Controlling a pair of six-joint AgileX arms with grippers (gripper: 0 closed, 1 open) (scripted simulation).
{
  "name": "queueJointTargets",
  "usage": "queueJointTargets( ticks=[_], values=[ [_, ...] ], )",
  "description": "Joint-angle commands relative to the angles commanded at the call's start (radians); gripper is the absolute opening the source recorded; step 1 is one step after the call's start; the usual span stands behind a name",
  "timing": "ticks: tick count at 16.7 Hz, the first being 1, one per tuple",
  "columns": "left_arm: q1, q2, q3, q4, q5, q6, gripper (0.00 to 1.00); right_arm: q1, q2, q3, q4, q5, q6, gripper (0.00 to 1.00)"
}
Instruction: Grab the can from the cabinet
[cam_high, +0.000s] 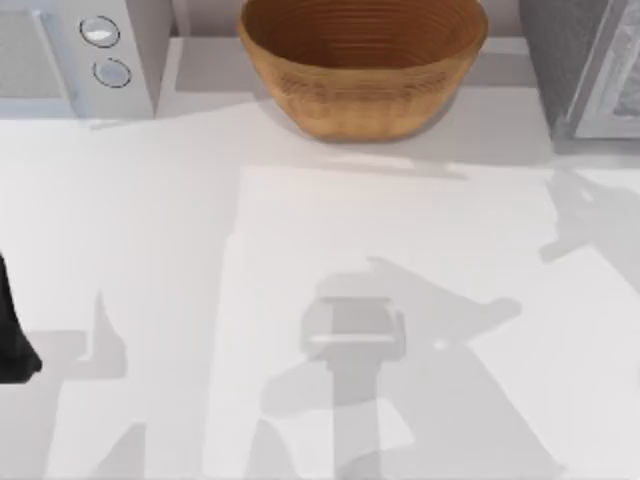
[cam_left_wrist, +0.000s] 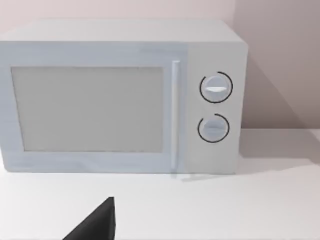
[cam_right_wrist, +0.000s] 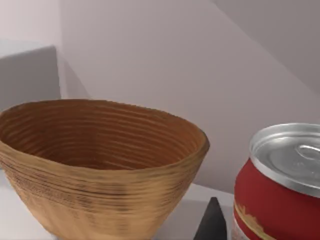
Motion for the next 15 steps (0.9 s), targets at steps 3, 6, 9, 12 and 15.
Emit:
queueJointTargets(
  ticks=[3, 6, 9, 12, 15],
  values=[
    [0.000, 0.000, 0.000, 0.000, 0.000, 0.000, 1.00, -0.020, 0.334, 0.087, 0.201, -0.119, 0.004, 0.00],
    [0.000, 0.000, 0.000, 0.000, 0.000, 0.000, 1.00, -0.037, 0.615, 0.171, 0.379, -0.220, 0.006, 0.00],
    [0.000, 0.000, 0.000, 0.000, 0.000, 0.000, 1.00, -0.050, 0.819, 0.245, 0.522, -0.296, 0.004, 0.00],
    [0.000, 0.000, 0.000, 0.000, 0.000, 0.000, 1.00, -0.057, 0.933, 0.295, 0.615, -0.341, 0.002, 0.00],
    [0.000, 0.000, 0.000, 0.000, 0.000, 0.000, 1.00, -0.059, 0.957, 0.308, 0.637, -0.351, 0.001, 0.00]
  ],
)
